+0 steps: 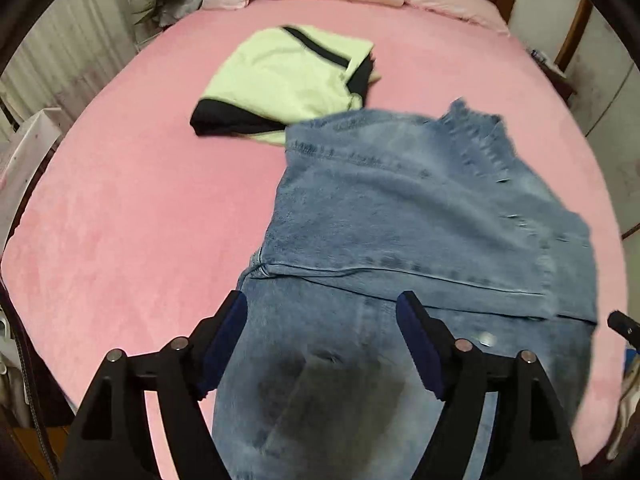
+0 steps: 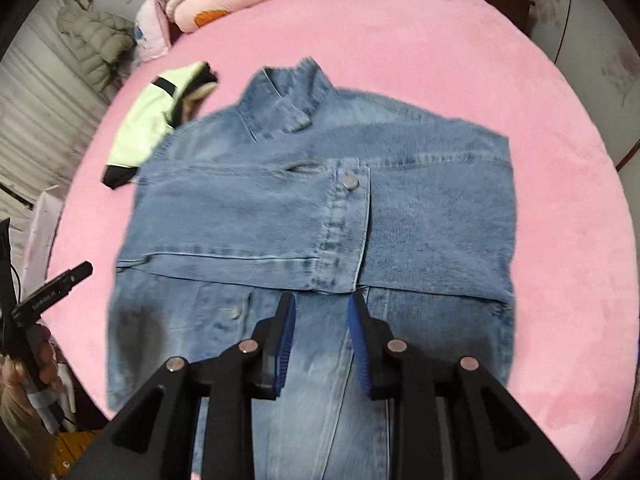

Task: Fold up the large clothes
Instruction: 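Move both tools open to the jacket hem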

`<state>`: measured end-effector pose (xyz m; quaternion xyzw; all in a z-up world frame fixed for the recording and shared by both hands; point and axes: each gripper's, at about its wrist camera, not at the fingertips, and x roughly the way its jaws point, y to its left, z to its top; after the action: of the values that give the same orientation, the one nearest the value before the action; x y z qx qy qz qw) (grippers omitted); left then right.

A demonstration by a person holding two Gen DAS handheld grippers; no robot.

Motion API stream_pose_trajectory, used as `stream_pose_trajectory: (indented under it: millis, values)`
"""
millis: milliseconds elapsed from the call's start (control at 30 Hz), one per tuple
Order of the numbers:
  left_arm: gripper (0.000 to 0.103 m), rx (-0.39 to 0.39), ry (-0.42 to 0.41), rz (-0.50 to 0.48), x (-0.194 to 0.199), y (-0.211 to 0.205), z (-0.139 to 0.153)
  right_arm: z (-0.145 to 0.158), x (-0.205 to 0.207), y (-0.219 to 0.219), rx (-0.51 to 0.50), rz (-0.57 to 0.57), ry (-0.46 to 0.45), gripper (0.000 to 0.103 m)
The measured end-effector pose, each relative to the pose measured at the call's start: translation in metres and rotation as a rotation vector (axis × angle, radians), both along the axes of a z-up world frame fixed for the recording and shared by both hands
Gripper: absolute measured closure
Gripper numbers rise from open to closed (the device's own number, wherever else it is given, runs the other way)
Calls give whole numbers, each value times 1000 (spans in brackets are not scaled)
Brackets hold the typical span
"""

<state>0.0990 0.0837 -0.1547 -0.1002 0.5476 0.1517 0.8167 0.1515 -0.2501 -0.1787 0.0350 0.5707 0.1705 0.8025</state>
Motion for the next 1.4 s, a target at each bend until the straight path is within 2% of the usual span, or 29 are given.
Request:
stream_pose_trajectory:
  millis: [100, 200, 367, 533, 667, 700, 867, 1033, 1167, 1400]
  values:
    - [24, 5, -12, -38, -11, -14, 34, 33, -9, -5, -5, 4, -30, 75]
    - [21, 10, -25, -75, -19, -25, 64, 59, -18, -8, -41, -3, -62, 67]
    - [20, 6, -72, -133, -32, -42, 104, 92, -37, -18, 20, -35, -117, 66]
    - [20, -30, -111, -170, -48, -49, 123, 121, -67, -21, 38, -79, -211, 65]
    - [20, -60, -134, -193, -66, -48, 124, 129, -98, -24, 64, -134, -265, 48]
    - [20, -66, -136, -198, -72, -48, 123, 128, -106, -25, 66, -146, -269, 47]
    - [20, -70, -128, -216, -99, -40, 103, 109, -139, -29, 49, -190, -260, 46]
    - [20, -106, -131, -208, -128, -17, 64, 75, -171, -38, 71, -210, -254, 46]
    - [20, -132, -69, -183, -147, 9, 14, 40, -188, -45, 38, -215, -218, 47]
    - [21, -167, 69, -107, -171, 46, -68, -31, -209, -69, -86, -229, -66, 47]
